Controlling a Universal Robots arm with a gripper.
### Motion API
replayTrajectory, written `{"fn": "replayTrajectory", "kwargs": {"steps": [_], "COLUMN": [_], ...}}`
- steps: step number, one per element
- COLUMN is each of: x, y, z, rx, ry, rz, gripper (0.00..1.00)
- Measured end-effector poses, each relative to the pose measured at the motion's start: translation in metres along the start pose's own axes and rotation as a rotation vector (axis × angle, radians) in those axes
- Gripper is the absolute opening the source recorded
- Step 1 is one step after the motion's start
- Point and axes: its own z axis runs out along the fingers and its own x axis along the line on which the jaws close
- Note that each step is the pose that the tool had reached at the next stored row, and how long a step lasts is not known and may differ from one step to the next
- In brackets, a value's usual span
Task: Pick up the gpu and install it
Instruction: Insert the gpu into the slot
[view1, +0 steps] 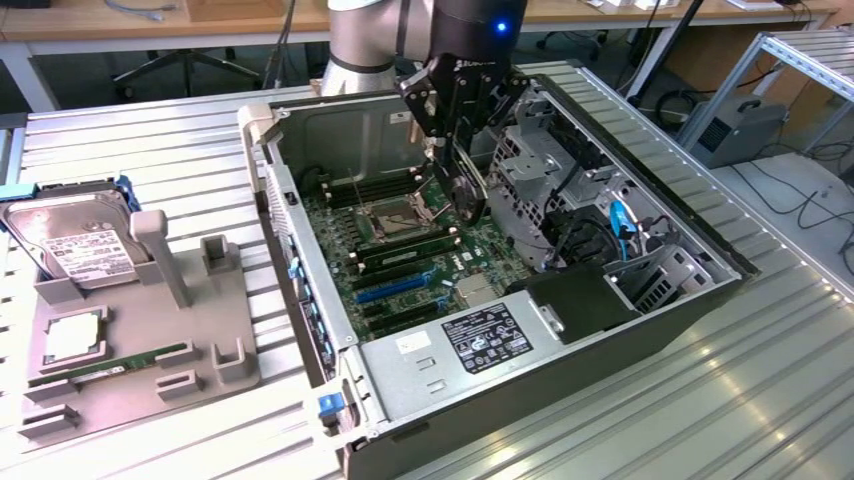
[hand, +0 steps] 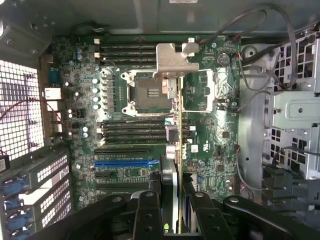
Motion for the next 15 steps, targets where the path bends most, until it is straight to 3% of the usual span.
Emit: {"fn": "replayTrajectory", "kwargs": {"steps": [15], "x": [0.0], "y": [0.0], "z": [0.0], "rx": [-0.0034], "ry": [-0.0055], "rz": [-0.107], "gripper": [0.27]}}
